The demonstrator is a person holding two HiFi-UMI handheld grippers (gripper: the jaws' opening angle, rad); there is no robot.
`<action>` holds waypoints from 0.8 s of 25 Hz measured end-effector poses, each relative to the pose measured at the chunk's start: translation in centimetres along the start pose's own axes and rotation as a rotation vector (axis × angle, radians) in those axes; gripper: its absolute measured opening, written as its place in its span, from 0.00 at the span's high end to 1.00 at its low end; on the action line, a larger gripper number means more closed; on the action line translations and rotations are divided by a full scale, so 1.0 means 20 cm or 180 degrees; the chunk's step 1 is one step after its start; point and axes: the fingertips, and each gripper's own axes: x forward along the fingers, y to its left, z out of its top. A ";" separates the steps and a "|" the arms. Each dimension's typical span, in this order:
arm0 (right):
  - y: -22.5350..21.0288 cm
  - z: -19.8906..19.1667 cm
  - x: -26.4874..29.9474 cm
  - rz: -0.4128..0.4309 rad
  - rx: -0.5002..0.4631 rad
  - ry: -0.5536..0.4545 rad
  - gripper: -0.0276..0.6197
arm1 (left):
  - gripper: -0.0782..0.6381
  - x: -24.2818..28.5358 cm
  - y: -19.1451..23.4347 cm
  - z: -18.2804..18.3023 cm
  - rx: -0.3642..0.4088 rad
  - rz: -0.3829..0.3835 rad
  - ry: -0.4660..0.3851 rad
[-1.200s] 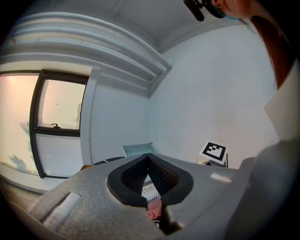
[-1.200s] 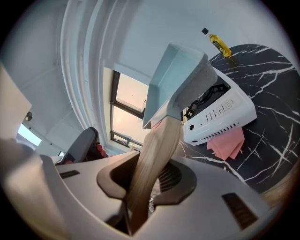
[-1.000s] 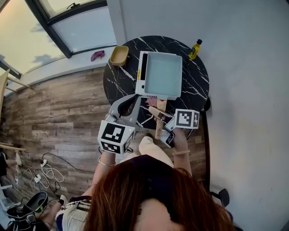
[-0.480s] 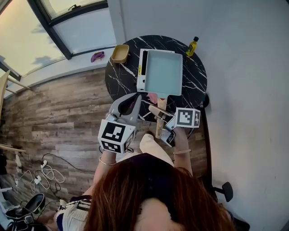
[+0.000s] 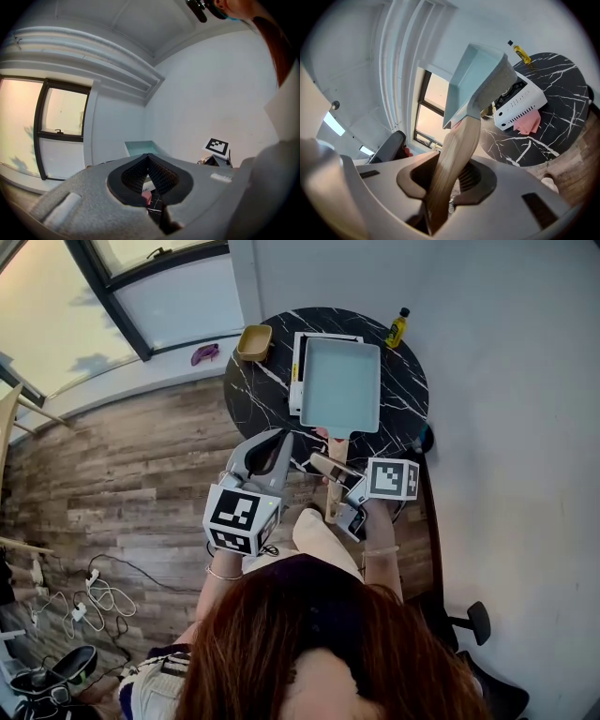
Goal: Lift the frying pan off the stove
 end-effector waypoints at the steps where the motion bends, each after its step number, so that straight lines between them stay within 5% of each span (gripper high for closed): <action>1: 0.01 -0.02 0.00 -0.0003 -0.0005 0.0000 0.80 | 0.87 -0.02 0.00 0.00 -0.0003 0.0000 -0.0008; 20: 0.27 -0.28 -0.10 -0.0002 -0.0040 -0.0061 0.80 | 0.87 -0.37 -0.09 -0.02 -0.0019 -0.0025 -0.0102</action>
